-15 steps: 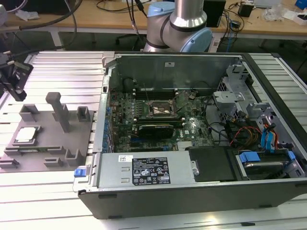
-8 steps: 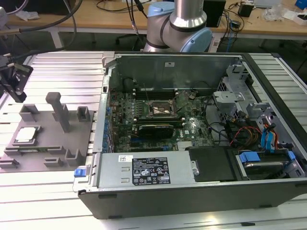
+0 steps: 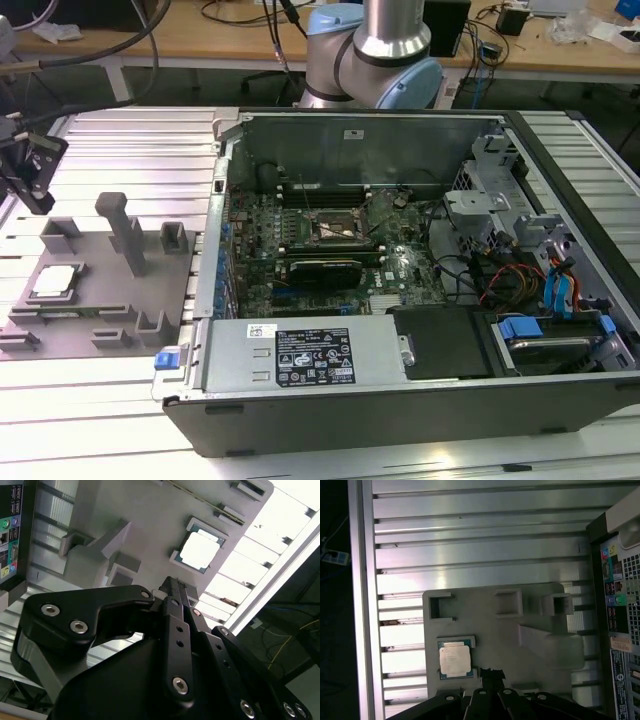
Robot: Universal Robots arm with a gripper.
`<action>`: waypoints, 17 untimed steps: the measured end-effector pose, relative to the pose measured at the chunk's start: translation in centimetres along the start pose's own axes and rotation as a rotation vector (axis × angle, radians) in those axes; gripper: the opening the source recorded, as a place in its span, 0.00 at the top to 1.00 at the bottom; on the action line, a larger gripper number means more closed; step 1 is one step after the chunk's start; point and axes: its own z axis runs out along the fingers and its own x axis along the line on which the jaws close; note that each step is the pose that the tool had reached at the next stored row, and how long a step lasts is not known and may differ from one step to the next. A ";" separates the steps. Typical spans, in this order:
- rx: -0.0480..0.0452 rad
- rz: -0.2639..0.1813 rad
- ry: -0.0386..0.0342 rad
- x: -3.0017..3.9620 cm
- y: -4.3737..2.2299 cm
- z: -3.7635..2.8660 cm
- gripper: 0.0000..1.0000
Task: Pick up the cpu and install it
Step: 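Pick up the cpu and move it towards the insertion slot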
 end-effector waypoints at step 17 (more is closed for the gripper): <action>-0.0001 0.000 -0.0013 1.44 -0.16 1.11 0.89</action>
